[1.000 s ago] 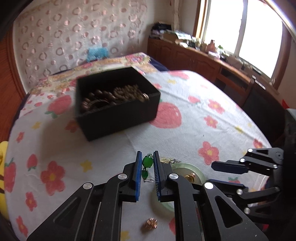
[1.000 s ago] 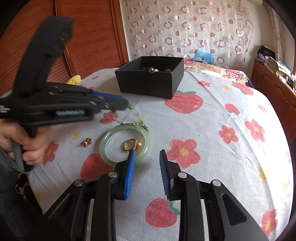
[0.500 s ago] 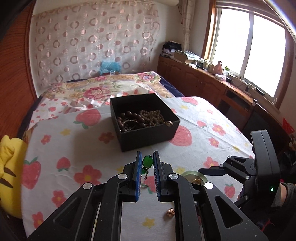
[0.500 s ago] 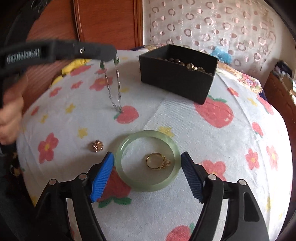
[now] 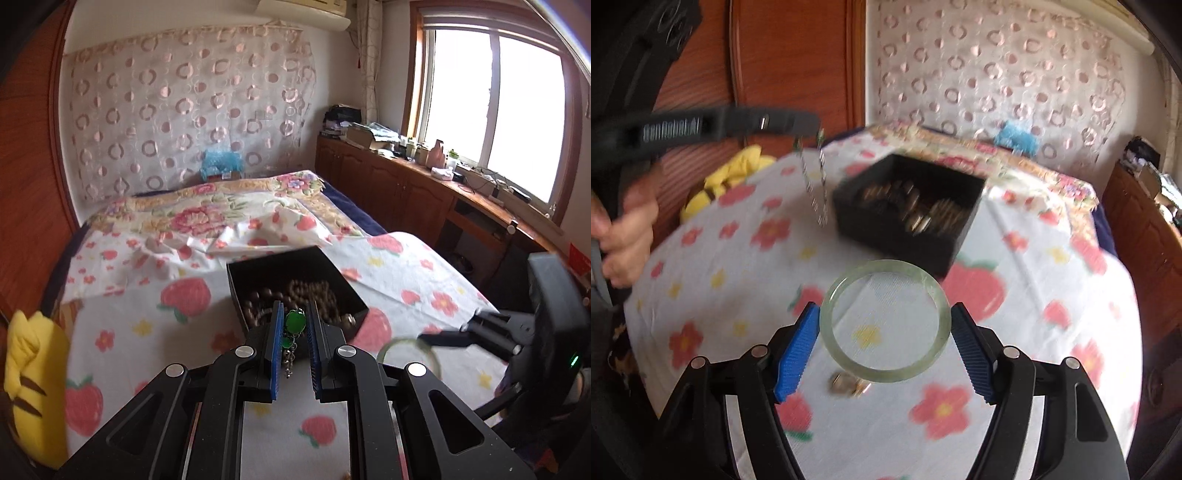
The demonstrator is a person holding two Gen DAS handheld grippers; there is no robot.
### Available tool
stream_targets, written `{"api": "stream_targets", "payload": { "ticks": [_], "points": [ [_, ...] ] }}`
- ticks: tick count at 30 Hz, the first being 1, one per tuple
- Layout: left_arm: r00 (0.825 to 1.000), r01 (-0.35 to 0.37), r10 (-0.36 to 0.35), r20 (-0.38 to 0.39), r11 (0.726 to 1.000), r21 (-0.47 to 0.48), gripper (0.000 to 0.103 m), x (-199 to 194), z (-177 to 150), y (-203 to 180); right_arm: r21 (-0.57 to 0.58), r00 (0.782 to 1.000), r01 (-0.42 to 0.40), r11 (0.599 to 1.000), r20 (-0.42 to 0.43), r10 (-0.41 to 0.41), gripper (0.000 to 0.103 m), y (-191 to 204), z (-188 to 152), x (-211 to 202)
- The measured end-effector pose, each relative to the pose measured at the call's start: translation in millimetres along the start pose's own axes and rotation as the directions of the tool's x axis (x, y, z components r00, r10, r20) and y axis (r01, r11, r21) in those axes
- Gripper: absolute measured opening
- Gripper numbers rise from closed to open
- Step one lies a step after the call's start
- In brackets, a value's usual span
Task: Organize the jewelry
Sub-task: 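Lift the green pendant with the left gripper while the right grasps the jade bangle rim, then drop the pendant into the black box with the left gripper while the right drops the jade bangle in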
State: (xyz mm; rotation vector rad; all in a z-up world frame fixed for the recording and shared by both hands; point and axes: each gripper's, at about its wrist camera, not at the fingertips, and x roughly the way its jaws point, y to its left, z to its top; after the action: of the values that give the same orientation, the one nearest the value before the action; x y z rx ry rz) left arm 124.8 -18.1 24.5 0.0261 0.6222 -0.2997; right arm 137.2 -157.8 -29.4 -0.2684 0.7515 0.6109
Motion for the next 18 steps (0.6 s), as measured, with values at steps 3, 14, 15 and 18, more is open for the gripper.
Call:
{"api": "stream_targets", "payload": {
  "ticks": [3, 14, 15, 18],
  "points": [
    [1.0, -0.011, 0.011, -0.006, 1.0, 0.005, 0.011, 15, 8, 2, 0.011, 0.999, 0.031, 0.999, 0.012, -0.031, 0.074, -17, 17, 5],
    [0.999, -0.015, 0.015, -0.043, 1.0, -0.015, 0.011, 55, 29, 12, 0.039, 0.999, 0.05, 0.998, 0.02, -0.05, 0.074, -40, 44, 24],
    [0.999, -0.016, 0.015, -0.038, 1.0, -0.011, 0.011, 55, 32, 11, 0.038, 0.999, 0.048, 0.998, 0.022, -0.049, 0.074, -40, 46, 25],
    [0.999, -0.019, 0.019, -0.031, 1.0, -0.003, 0.012, 54, 38, 10, 0.04, 0.999, 0.038, 0.998, 0.031, -0.039, 0.074, -40, 54, 31]
  ]
}}
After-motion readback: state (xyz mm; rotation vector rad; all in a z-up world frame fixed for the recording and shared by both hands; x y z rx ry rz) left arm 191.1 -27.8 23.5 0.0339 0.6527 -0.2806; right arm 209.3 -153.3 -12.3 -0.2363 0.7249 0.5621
